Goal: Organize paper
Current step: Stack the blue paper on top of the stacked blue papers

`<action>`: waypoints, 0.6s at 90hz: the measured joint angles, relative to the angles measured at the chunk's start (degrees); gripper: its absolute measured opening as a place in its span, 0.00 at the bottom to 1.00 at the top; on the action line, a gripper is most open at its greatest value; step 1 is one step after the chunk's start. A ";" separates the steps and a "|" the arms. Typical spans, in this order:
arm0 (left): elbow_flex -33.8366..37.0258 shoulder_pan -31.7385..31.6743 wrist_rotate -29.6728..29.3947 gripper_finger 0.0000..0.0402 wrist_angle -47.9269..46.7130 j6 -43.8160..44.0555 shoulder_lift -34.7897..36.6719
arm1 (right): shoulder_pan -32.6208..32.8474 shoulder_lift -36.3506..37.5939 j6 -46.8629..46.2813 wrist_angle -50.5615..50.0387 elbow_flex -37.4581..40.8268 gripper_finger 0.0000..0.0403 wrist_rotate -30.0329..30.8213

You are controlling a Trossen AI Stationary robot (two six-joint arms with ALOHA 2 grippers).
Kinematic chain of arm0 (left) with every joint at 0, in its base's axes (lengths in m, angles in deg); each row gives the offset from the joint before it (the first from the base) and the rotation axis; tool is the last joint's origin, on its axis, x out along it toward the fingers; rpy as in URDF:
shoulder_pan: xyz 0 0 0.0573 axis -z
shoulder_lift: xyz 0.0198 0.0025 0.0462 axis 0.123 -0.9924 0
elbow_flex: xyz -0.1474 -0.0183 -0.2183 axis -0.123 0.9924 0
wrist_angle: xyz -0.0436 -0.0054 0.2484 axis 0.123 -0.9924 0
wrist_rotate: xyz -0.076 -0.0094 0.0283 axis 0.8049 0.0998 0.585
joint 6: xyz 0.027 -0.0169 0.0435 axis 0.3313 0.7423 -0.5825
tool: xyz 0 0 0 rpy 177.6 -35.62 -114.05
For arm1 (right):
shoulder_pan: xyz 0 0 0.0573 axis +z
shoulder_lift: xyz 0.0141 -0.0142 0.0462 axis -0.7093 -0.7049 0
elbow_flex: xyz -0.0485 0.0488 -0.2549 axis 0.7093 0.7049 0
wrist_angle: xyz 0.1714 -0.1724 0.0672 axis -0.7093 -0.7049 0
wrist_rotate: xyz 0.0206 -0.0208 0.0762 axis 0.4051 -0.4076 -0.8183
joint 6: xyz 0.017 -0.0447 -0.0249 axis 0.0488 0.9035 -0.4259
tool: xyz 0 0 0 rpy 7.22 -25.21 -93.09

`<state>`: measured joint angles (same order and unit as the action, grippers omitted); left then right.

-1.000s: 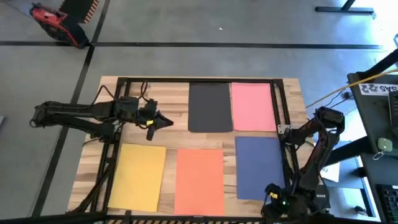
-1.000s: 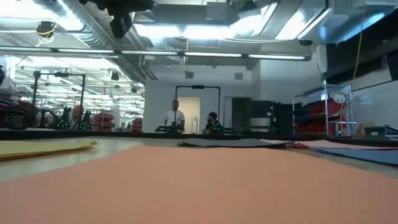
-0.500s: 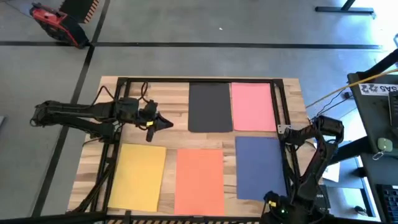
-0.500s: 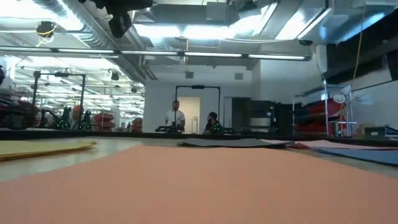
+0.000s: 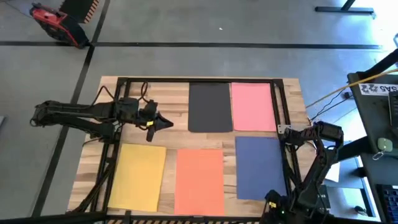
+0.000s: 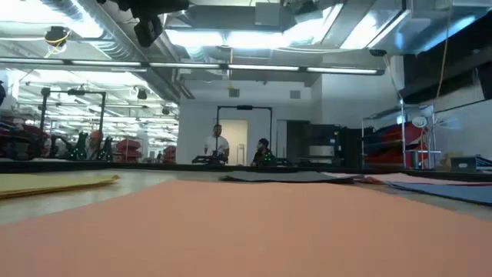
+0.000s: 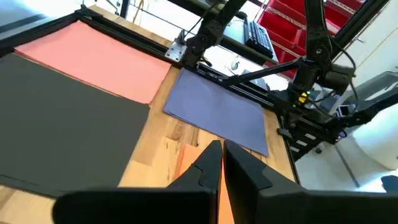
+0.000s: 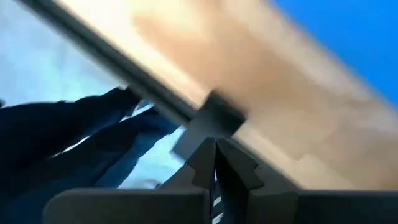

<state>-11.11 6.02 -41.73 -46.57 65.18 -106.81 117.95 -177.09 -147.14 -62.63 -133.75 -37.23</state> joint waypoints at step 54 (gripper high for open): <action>0.00 0.01 -0.01 0.00 -0.02 -0.04 0.00 | -0.04 0.01 -0.13 -13.37 0.07 0.00 -0.66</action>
<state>-11.11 6.03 -41.75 -46.60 65.14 -106.81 117.91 -177.09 -147.28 -75.99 -133.69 -37.88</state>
